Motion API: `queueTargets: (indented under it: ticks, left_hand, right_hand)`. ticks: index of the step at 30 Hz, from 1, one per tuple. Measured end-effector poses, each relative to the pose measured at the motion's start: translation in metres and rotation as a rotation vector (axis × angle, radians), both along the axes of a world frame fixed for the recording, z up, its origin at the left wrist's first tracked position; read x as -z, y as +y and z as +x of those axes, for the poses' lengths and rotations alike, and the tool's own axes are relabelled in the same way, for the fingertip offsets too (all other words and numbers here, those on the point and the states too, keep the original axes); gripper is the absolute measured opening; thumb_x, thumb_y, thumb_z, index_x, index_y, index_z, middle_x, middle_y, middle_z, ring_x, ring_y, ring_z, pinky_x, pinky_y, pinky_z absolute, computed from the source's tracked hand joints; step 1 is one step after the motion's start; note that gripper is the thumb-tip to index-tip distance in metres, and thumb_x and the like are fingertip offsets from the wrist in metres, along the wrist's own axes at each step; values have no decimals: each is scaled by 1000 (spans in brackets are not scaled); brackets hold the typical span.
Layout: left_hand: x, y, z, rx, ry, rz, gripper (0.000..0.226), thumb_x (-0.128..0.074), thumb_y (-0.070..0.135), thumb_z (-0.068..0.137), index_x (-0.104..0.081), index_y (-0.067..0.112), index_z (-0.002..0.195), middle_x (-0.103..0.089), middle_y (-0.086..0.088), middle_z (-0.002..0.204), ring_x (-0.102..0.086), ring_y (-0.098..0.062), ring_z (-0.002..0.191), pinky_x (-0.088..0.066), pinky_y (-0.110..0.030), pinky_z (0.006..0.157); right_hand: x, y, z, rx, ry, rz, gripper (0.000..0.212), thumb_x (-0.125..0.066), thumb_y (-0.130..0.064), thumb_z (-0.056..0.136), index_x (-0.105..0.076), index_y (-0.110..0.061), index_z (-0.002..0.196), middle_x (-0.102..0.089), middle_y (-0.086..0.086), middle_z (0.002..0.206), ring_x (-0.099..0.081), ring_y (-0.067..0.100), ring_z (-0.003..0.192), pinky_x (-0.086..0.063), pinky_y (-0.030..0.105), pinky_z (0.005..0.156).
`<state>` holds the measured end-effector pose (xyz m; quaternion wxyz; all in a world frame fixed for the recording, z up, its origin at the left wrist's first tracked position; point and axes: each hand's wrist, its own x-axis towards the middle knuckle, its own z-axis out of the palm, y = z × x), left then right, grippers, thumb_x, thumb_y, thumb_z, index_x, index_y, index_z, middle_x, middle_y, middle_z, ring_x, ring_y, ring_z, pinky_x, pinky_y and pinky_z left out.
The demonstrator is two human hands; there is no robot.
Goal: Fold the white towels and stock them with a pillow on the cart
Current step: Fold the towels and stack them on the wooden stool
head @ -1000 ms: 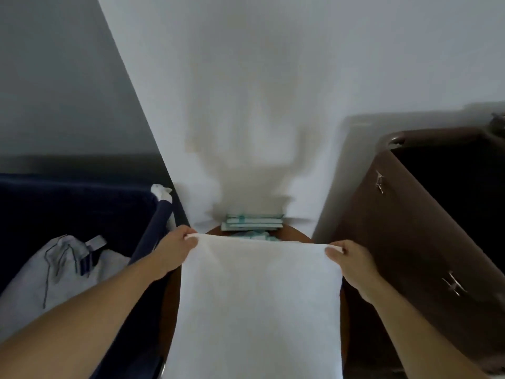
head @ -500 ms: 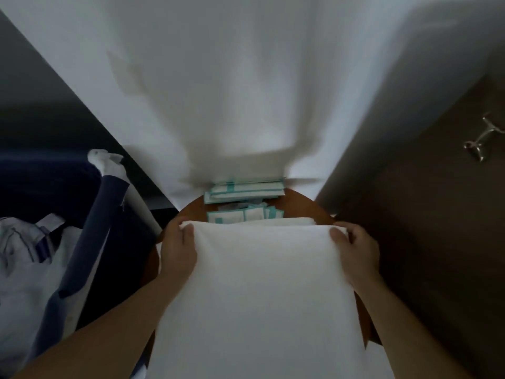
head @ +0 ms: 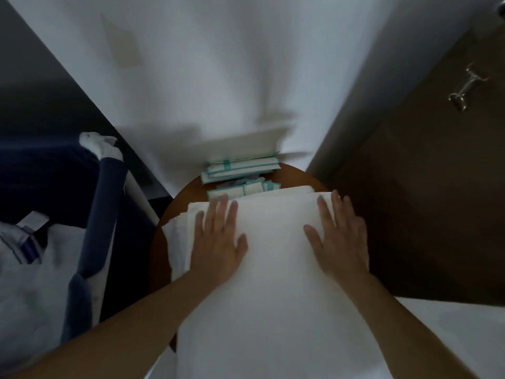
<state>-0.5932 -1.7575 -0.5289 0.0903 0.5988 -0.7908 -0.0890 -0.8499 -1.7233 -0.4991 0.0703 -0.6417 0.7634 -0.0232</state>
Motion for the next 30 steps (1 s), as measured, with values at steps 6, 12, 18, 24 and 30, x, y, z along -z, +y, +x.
queueTargets:
  ticks: [6, 12, 18, 24, 30]
  left_hand:
    - [46, 43, 8, 88, -95, 191, 73, -10, 61, 97, -3, 22, 158, 12, -2, 165, 14, -21, 151, -1, -47, 121]
    - [37, 46, 15, 27, -103, 220, 74, -7, 58, 95, -1, 19, 158, 12, -3, 164, 17, -18, 150, 7, -41, 122]
    - [18, 130, 61, -198, 14, 391, 82, -9, 61, 91, 0, 14, 158, 8, -3, 165, 3, -21, 152, -3, -42, 123]
    - [2, 162, 58, -293, 93, 478, 81, -23, 53, 93, -6, 5, 156, 3, -13, 164, -5, -28, 151, -7, -35, 121]
    - [-5, 172, 42, -176, -18, 417, 84, -11, 53, 89, -7, 3, 156, 0, -12, 165, -1, -25, 152, -7, -41, 122]
  right_hand:
    - [40, 45, 1, -49, 15, 238, 77, 15, -71, 87, 17, -35, 155, 22, -4, 164, 17, 21, 152, -6, 55, 122]
    - [35, 55, -2, 116, -162, 119, 76, -18, -69, 95, 6, -32, 157, 9, -5, 166, 2, 22, 153, -14, 52, 120]
    - [9, 89, -31, 561, -798, 302, 83, -65, -53, 87, -23, -29, 154, -50, 5, 142, -53, 32, 122, -43, 42, 104]
    - [-10, 101, -30, 576, -725, 374, 70, -76, -49, 76, -46, -19, 130, -59, 1, 115, -56, 23, 96, -50, 40, 90]
    - [-30, 117, -27, 575, -654, 352, 59, -79, -48, 72, -48, -21, 114, -57, -3, 100, -56, 23, 90, -47, 35, 78]
